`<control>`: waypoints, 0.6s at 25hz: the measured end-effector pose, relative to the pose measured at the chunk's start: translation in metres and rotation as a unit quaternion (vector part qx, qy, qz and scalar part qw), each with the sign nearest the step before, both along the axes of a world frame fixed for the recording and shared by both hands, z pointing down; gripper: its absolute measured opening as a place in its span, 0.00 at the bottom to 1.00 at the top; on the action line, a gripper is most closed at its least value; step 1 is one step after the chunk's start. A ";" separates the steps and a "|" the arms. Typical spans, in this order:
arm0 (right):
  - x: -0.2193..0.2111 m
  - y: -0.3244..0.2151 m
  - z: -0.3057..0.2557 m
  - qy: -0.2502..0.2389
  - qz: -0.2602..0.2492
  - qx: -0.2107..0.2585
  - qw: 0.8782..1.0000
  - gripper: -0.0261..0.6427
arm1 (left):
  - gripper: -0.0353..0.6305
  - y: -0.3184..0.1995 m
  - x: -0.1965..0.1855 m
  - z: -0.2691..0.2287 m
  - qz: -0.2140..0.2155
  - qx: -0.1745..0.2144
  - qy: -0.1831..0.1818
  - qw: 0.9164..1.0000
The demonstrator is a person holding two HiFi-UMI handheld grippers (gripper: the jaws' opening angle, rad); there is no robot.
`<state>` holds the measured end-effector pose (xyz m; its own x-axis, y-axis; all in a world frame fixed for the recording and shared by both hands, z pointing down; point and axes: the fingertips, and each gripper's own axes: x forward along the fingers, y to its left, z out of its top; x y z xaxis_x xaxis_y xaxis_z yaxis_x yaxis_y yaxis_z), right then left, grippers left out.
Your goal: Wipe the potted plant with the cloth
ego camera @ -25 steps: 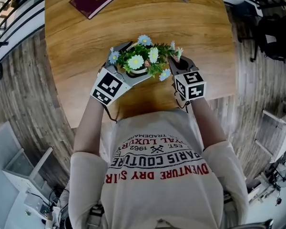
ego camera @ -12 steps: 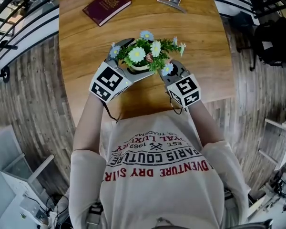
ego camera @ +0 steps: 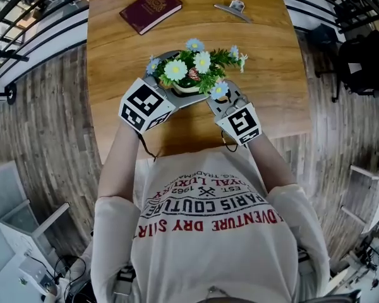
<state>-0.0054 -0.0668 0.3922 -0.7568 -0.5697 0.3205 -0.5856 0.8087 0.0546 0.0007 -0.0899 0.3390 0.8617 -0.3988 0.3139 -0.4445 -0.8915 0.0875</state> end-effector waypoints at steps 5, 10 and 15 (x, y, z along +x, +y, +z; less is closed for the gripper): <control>-0.006 -0.003 -0.004 -0.044 -0.002 -0.009 0.999 0.09 | 0.84 -0.003 -0.007 -0.006 -0.011 -0.001 0.010 1.000; -0.022 0.006 -0.004 -0.072 -0.032 -0.025 0.997 0.09 | 0.84 -0.007 -0.010 -0.008 -0.019 -0.003 0.018 1.000; -0.031 0.013 0.000 -0.090 -0.060 -0.050 0.993 0.09 | 0.84 -0.011 -0.014 -0.005 -0.026 -0.002 0.014 1.000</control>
<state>-0.0360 -0.0541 0.3917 -0.8674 -0.4447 0.2233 -0.4782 0.8691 -0.1264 -0.0137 -0.1013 0.3343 0.8483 -0.4425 0.2908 -0.4878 -0.8667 0.1040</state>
